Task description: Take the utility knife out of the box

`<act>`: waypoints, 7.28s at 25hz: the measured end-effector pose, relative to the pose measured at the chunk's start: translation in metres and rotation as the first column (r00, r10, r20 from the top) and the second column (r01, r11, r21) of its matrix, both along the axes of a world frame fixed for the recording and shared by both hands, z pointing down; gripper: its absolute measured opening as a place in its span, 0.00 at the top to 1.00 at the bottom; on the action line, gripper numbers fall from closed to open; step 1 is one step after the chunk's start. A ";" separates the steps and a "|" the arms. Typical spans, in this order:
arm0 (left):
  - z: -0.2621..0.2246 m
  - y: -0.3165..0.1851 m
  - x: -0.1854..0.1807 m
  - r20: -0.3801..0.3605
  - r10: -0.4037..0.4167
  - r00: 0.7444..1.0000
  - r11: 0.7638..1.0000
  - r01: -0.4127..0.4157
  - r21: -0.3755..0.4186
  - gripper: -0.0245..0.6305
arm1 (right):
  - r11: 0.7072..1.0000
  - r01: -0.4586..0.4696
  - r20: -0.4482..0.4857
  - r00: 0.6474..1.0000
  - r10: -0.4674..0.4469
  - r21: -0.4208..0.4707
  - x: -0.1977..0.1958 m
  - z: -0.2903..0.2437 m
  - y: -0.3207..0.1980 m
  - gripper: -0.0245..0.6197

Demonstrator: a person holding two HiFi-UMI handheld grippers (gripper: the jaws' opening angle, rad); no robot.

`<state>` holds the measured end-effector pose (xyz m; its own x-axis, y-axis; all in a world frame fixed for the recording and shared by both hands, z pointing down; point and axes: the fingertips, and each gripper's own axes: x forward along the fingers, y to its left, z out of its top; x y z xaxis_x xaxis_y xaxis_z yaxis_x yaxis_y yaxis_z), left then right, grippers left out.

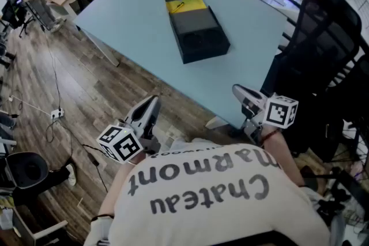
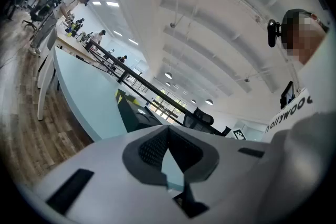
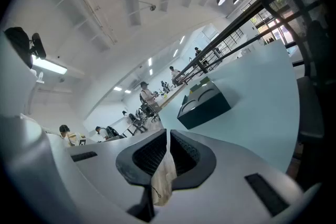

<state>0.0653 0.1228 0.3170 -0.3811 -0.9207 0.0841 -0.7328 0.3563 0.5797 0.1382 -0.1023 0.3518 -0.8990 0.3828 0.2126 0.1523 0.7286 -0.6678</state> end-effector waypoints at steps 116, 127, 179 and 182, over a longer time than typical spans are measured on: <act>0.076 -0.323 -0.439 -0.099 0.750 0.654 0.464 -0.627 -0.625 0.68 | 0.781 -0.453 -0.056 0.850 0.524 0.431 -0.390 0.010 -0.104 0.89; 0.125 -0.351 -0.421 -0.440 0.644 0.626 0.186 -0.686 -0.703 0.67 | 0.780 -0.459 -0.037 0.852 0.522 0.426 -0.358 0.000 -0.129 0.89; 0.177 -0.320 -0.455 -0.413 0.557 0.720 -0.015 -0.489 -0.872 0.86 | 0.771 -0.507 -0.047 0.824 0.565 0.387 -0.319 0.013 -0.106 0.89; 0.171 -0.314 -0.452 -0.411 0.563 0.717 -0.003 -0.495 -0.869 0.86 | 0.768 -0.508 -0.044 0.823 0.566 0.390 -0.317 0.007 -0.098 0.89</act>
